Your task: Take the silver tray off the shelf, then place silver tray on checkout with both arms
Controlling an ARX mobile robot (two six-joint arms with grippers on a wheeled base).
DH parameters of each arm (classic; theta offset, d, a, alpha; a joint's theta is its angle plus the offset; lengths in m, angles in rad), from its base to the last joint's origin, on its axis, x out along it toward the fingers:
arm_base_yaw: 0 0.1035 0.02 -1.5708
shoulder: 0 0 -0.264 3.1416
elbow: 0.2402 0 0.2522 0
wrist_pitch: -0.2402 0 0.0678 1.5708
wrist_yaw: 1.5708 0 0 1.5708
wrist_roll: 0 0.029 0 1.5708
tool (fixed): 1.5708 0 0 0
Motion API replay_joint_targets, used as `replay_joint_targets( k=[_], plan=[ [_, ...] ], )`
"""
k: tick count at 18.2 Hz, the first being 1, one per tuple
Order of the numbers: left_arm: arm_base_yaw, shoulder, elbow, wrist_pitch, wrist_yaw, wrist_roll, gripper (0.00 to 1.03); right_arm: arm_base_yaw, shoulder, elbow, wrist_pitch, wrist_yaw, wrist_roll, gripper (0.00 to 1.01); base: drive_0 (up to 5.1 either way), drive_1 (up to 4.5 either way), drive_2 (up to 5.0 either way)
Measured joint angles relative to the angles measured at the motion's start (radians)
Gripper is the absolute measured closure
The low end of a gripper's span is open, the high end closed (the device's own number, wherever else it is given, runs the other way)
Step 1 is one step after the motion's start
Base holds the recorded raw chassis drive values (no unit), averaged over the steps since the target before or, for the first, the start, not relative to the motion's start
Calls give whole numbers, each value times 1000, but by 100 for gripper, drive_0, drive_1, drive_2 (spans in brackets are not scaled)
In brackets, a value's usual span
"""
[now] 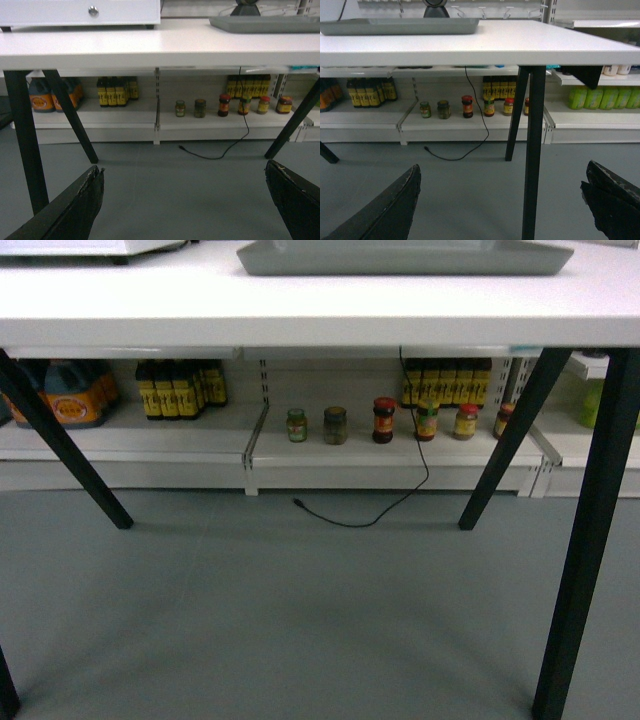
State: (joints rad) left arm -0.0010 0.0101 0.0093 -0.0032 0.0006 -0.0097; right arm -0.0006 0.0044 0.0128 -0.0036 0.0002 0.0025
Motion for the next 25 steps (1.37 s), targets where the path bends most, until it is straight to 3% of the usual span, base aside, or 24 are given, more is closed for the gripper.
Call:
replay_joint_targets(
  k=[25],
  plan=[
    [0, 0, 0, -2, -1, 7, 5, 0, 0, 0, -1, 0, -2, 3, 0, 0, 0]
  ],
)
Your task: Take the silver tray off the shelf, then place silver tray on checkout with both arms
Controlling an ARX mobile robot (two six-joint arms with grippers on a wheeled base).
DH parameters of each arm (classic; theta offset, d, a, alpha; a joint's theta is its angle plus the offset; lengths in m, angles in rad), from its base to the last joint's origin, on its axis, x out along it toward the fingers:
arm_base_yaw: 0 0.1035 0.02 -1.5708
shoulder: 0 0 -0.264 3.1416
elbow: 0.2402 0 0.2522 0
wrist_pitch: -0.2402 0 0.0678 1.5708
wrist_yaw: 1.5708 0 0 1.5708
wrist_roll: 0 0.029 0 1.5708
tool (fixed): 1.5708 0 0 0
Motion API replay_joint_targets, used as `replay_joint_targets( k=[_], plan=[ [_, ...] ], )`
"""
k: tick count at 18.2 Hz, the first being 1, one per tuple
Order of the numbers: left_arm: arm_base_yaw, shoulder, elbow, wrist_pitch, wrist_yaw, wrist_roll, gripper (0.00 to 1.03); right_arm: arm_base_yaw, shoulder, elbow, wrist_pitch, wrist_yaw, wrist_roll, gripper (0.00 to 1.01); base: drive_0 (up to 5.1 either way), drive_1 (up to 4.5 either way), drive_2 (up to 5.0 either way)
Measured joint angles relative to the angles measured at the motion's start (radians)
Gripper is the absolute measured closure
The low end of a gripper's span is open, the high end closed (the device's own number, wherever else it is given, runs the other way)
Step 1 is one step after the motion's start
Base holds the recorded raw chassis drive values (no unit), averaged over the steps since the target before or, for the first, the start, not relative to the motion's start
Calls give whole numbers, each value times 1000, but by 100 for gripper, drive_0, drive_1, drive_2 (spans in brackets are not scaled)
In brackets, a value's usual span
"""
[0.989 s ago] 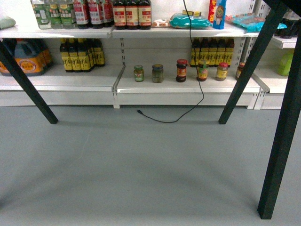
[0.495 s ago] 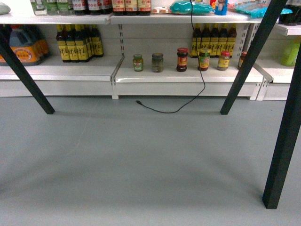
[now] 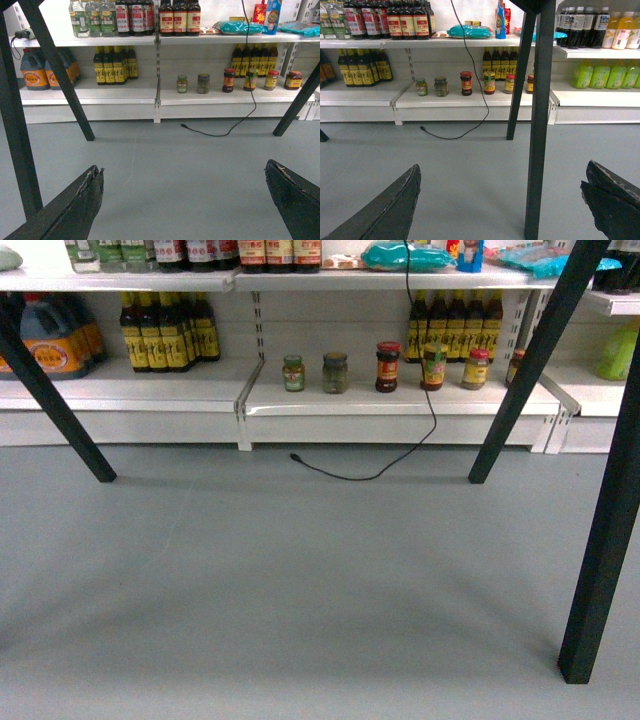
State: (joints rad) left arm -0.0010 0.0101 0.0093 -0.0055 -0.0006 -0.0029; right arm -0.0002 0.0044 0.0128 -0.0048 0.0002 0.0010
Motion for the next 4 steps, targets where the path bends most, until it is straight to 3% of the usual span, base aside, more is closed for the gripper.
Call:
replay_joint_targets(
  k=[4],
  plan=[
    [0, 0, 0, 0, 0, 0, 5, 0, 0, 0, 0, 0, 0, 3, 0, 0, 0]
  ],
)
